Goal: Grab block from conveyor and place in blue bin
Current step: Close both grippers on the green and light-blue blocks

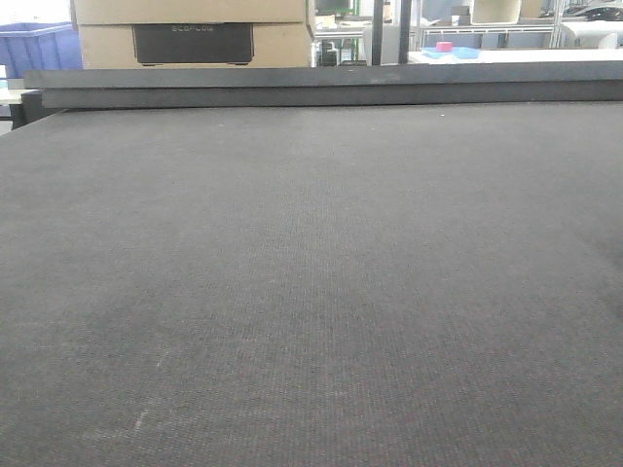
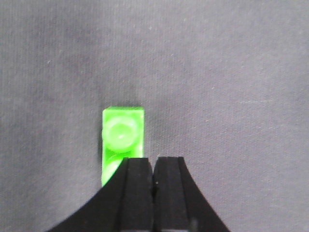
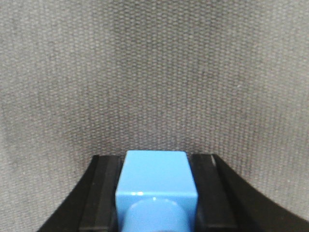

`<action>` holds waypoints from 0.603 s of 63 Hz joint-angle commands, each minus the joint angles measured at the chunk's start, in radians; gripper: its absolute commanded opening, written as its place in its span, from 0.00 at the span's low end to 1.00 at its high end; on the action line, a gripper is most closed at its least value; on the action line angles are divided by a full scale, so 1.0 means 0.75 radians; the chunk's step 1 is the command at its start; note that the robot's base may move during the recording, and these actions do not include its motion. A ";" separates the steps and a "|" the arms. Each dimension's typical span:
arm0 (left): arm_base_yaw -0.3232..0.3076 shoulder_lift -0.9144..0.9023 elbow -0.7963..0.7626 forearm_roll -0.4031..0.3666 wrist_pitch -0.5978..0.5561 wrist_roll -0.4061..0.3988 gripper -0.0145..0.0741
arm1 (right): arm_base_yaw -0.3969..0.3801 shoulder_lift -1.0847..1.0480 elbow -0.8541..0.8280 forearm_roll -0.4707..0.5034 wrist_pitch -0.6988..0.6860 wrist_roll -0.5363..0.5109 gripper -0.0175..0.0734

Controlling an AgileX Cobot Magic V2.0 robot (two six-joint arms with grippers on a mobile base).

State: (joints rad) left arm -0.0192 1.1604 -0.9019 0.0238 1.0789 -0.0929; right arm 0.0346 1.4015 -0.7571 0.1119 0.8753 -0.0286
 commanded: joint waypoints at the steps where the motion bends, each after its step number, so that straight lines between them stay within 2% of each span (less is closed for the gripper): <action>1: -0.004 -0.001 -0.012 0.077 0.012 -0.033 0.04 | 0.001 -0.047 -0.030 0.013 0.021 -0.005 0.01; 6: 0.012 0.005 -0.012 0.132 0.012 -0.056 0.04 | 0.001 -0.092 -0.068 0.013 0.032 -0.005 0.01; 18: 0.077 0.033 -0.012 0.123 0.042 -0.039 0.04 | 0.001 -0.216 -0.172 0.013 0.026 -0.005 0.01; 21: 0.077 0.039 -0.012 0.104 0.042 0.006 0.04 | 0.001 -0.238 -0.191 0.013 0.009 -0.005 0.01; 28: 0.077 0.043 -0.012 -0.012 0.029 0.116 0.04 | 0.001 -0.253 -0.213 0.019 -0.041 -0.005 0.01; 38: 0.077 0.048 -0.012 -0.019 -0.009 0.124 0.04 | 0.001 -0.247 -0.213 0.028 -0.058 -0.005 0.01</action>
State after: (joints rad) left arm 0.0353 1.1932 -0.9019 0.0155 1.0896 -0.0106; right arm 0.0346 1.2216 -0.9113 0.1304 0.8482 -0.0286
